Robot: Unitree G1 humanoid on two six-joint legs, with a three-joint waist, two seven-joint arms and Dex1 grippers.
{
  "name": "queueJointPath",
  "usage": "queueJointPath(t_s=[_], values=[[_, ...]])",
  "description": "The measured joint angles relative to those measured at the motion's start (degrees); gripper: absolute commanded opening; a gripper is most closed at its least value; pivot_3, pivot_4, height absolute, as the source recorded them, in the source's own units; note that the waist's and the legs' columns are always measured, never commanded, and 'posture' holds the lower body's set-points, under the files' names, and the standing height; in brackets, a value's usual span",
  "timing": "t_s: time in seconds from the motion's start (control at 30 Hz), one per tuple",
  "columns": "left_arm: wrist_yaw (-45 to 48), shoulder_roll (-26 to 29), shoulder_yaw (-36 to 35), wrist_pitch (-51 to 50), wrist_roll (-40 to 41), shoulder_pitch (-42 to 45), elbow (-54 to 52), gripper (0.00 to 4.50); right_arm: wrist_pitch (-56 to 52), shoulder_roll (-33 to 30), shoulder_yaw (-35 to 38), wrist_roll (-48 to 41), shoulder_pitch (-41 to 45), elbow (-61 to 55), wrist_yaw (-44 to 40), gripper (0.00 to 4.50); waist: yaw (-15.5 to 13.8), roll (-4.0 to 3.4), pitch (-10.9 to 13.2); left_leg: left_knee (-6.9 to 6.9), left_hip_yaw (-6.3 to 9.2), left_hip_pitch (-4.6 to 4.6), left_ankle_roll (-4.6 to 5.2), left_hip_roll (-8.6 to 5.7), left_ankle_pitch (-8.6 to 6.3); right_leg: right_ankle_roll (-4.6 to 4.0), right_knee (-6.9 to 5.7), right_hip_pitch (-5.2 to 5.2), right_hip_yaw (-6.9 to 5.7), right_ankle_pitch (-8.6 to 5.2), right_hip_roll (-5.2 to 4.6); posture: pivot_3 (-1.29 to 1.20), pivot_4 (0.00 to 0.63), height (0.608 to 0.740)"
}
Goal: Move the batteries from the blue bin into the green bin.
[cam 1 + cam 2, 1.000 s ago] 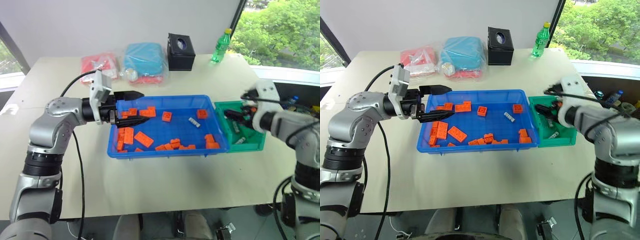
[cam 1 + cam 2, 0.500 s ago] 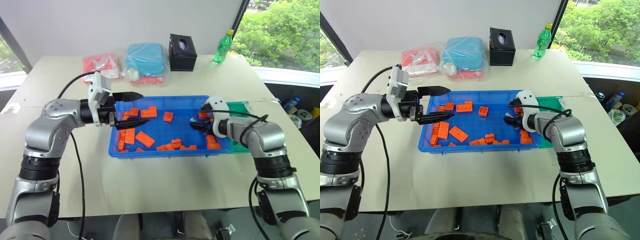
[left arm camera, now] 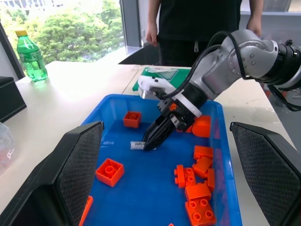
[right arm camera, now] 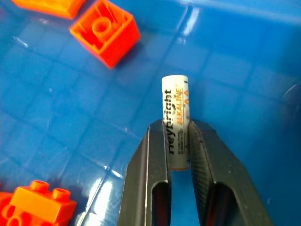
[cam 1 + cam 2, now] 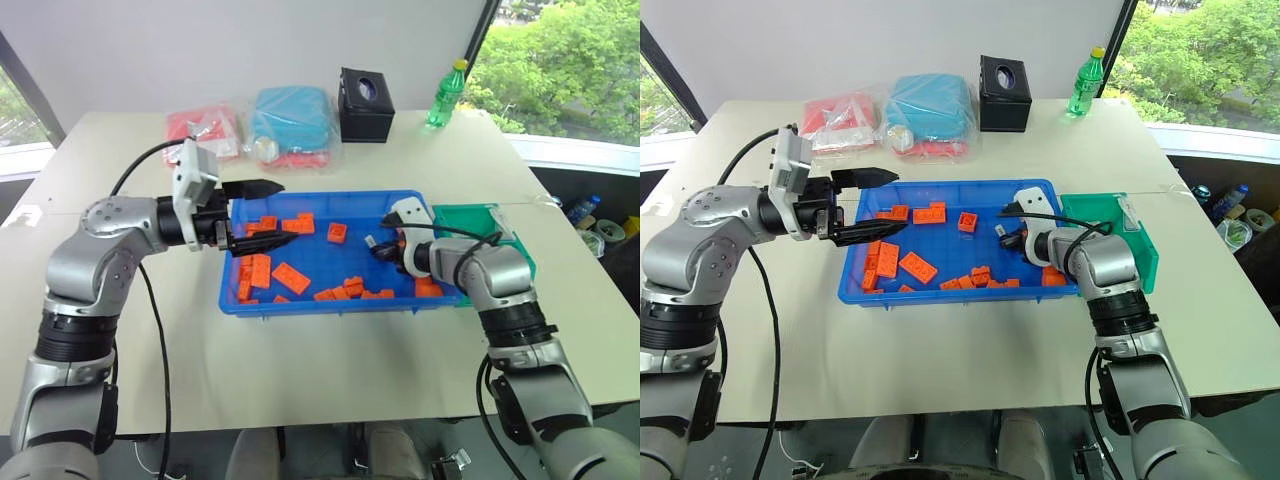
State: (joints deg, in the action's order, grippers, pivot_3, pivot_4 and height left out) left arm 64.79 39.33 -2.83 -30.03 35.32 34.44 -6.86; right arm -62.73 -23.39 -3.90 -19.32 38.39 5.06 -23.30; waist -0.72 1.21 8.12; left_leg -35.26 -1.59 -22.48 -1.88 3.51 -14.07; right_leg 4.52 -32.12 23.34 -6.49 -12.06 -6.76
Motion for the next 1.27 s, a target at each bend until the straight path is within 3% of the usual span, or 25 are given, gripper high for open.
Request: queueJointPath(t_s=[0.2,0.33,0.5,0.53,0.6,0.7,0.77,0.9,1.1,1.27], values=[[0.09,-0.06,0.02,0.06,0.09,0.17,0.1,4.5,-12.76,-0.91,12.94,-5.56,2.68,-14.32,2.6,0.06,-0.08,-0.07,0.04,0.02,0.0,-0.02,0.0,0.0,0.0,-0.15,-0.03,0.04,0.0,0.1,0.0,0.0,0.15,0.733],[0.6,-0.06,0.04,0.15,0.12,0.13,0.44,4.5,-19.51,-8.45,22.74,-6.71,4.64,-20.84,3.47,0.06,-0.2,-0.02,0.01,0.03,0.04,0.02,-0.02,0.0,-0.02,0.01,0.11,0.13,-0.02,-0.02,0.0,0.0,0.15,0.733],[1.53,-0.92,0.45,0.52,0.02,0.62,2.14,4.5,-23.05,-11.94,28.53,-6.66,-3.33,-23.32,3.83,0.06,0.01,0.12,-0.08,0.03,-0.02,0.0,-0.02,0.01,-0.02,0.01,0.17,-0.02,-0.01,-0.02,-0.02,0.0,0.15,0.733],[1.7,-1.22,0.87,0.72,-0.24,0.98,2.56,4.5,-23.23,-11.69,28.53,-6.69,-5.57,-23.67,3.85,1.08,0.05,0.03,-0.02,0.03,-0.05,0.0,-0.01,0.01,-0.01,0.02,0.14,0.0,0.0,-0.02,-0.03,0.0,0.15,0.733],[2.28,-1.44,1.63,1.15,-0.69,1.79,3.24,4.5,-23.21,-11.4,27.91,-6.67,-8.25,-24.42,3.93,1.82,0.16,-0.09,0.04,0.05,-0.06,0.01,-0.01,0.01,-0.01,0.01,0.07,0.05,0.0,-0.01,-0.03,0.0,0.15,0.733],[3.05,-1.85,1.95,1.84,-1.03,2.71,4.39,4.5,-21.47,-11.66,26.61,-5.76,-8.98,-25.15,4.87,3.43,0.23,-0.09,0.04,0.08,-0.05,0.04,-0.01,0.03,-0.01,0.01,0.03,0.06,0.0,-0.01,-0.01,0.0,0.15,0.733],[3.74,-1.91,2.07,1.95,-1.1,3.47,5.01,4.5,-18.68,-13.78,25.67,-5.72,-9.51,-25.3,3.74,3.43,0.09,-0.1,0.04,0.07,-0.05,0.02,-0.01,0.02,-0.01,0.02,0.06,0.05,0.0,-0.02,-0.01,0.0,0.15,0.733],[4.69,-1.1,1.87,2.03,-1.1,3.92,5.89,4.5,-10.22,-22.21,24.9,-8.85,-13.4,-28.65,-6.62,3.43,-0.13,-0.07,0.03,0.05,0.01,0.01,-0.01,-0.04,-0.02,0.04,0.2,0.01,0.02,-0.03,-0.02,0.0,0.15,0.733],[8.92,5.08,0.72,1.63,-0.95,3.23,5.92,4.5,10.16,-39.71,30.33,-12.51,-27.95,-26.54,-36.71,3.43,0.03,0.12,0.24,0.02,-0.04,0.06,-0.06,-0.01,-0.04,0.07,0.37,-0.06,0.02,-0.05,-0.03,0.0,0.15,0.733],[10.68,7.45,-0.4,1.75,-0.95,2.23,5.95,4.5,16.02,-43.01,32.01,-13.62,-30.34,-21.66,-46.21,3.43,0.15,0.07,0.26,0.04,-0.14,0.15,-0.22,0.12,-0.14,0.07,0.63,0.02,-0.06,-0.06,-0.02,0.0,0.15,0.733]])
